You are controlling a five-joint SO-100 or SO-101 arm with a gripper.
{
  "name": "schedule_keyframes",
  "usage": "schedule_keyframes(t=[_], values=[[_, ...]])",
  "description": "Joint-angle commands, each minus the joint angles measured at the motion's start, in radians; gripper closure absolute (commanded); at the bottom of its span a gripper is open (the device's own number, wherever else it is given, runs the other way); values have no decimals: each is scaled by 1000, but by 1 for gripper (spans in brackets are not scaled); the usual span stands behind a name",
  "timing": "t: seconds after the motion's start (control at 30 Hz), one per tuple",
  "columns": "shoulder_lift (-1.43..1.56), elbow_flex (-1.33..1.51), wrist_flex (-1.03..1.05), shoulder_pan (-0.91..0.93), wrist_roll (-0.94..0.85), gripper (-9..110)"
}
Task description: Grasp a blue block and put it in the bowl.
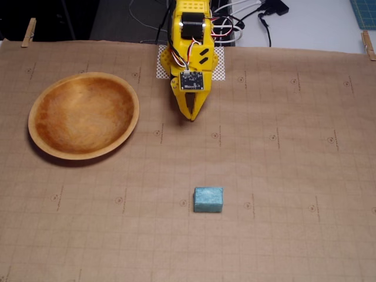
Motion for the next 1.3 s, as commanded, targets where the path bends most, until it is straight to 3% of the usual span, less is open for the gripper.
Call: schedule_keyframes(t=[0.0, 1.03, 1.27], values=[[2, -18, 2, 5, -8, 105], [5, -23, -9, -58, 6, 105], [5, -202, -9, -84, 6, 105]])
